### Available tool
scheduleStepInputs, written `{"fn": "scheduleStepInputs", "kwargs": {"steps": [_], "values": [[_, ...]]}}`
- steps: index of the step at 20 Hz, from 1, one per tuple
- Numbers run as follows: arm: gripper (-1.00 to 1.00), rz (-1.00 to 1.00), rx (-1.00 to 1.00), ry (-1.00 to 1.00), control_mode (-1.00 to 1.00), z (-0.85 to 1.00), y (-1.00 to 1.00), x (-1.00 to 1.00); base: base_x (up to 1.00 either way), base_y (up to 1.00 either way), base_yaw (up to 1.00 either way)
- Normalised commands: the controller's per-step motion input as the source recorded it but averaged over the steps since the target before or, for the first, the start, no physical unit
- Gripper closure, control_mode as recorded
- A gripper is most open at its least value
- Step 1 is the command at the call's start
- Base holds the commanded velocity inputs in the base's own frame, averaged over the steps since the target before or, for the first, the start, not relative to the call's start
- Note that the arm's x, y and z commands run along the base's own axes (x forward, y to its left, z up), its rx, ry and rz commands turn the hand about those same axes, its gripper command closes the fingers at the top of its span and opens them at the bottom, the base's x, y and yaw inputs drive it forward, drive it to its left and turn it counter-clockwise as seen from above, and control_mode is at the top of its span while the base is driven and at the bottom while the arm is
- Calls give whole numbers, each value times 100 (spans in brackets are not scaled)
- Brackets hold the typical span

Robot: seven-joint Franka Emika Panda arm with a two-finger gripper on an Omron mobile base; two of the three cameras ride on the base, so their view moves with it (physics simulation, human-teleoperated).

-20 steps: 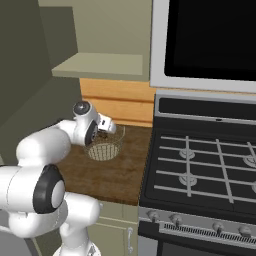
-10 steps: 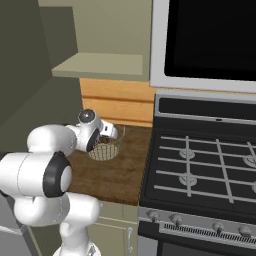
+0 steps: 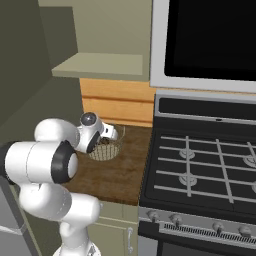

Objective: Open the cabinet, pick up the bread from the cabinet and place it in the basket. Then move the basket to the dining counter.

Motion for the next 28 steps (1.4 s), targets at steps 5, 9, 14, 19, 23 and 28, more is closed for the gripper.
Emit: {"fn": "scheduleStepInputs", "kwargs": {"steps": [5, 9, 14, 19, 23, 28], "values": [[100, 1, 0, 0, -100, -10, 2, 10, 0, 0, 0], [100, 1, 0, 0, -100, -20, 0, 0, 0, 0, 0], [-100, 0, 0, 0, -100, -1, 0, 2, 0, 0, 0], [-100, 0, 0, 0, -100, 17, 0, -1, 0, 0, 0], [-100, 0, 0, 0, -100, 45, 0, -12, 0, 0, 0], [-100, 0, 0, -1, -100, 47, 0, -23, 0, 0, 0]]}}
